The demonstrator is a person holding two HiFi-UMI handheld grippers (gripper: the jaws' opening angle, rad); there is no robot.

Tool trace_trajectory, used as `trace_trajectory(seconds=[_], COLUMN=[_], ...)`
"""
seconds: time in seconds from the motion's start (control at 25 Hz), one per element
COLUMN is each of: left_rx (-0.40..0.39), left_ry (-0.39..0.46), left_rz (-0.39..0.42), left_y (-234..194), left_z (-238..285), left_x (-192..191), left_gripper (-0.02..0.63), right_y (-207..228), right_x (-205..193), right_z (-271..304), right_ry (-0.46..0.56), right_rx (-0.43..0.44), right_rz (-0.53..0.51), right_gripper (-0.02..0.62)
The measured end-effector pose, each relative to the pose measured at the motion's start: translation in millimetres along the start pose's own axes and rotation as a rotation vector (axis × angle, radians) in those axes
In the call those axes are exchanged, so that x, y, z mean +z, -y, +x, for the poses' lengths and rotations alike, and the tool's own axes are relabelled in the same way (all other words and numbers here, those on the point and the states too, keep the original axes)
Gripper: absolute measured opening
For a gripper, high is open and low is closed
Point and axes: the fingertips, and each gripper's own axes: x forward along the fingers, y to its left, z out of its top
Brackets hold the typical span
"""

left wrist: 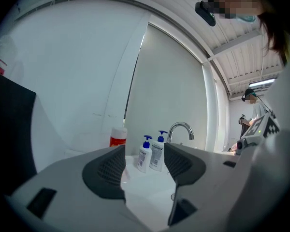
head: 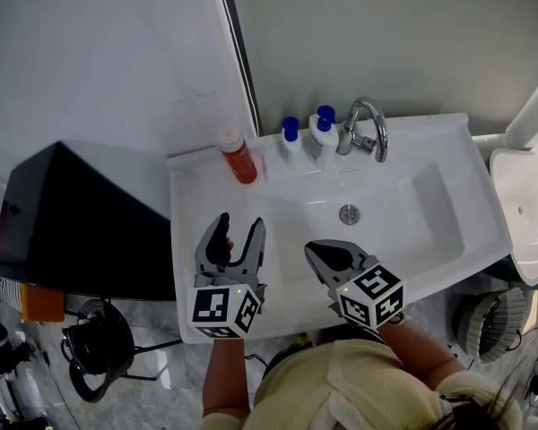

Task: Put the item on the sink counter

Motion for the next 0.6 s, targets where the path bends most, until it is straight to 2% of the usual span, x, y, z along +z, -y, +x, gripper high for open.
trace_trajectory(seconds=[0.08,0.44,0.6], left_rx=[0.001,0.004,0.019], left_ry=[0.007,-0.018,-0.037], left_rz=[0.002,-0.018,-0.017], left_y=[2.2,11.2,12.9], left_z=[-6.5,-32.6,-42.6], left_x=[2.1,-4.4,-8.1], left_gripper=[0.267,0.226,0.180], right_y=[-3.3,-15.6,-19.8], right_x=[-0.2,-3.6,-5.0], right_z=[-1.3,-6.5,-8.9], right_ry=[0.002,0.009,0.011], right_rx=[0.001,0.009,0.009], right_rz=[-0.005,-0.014,-0.015], right_gripper=[0.023,0.023,0.023])
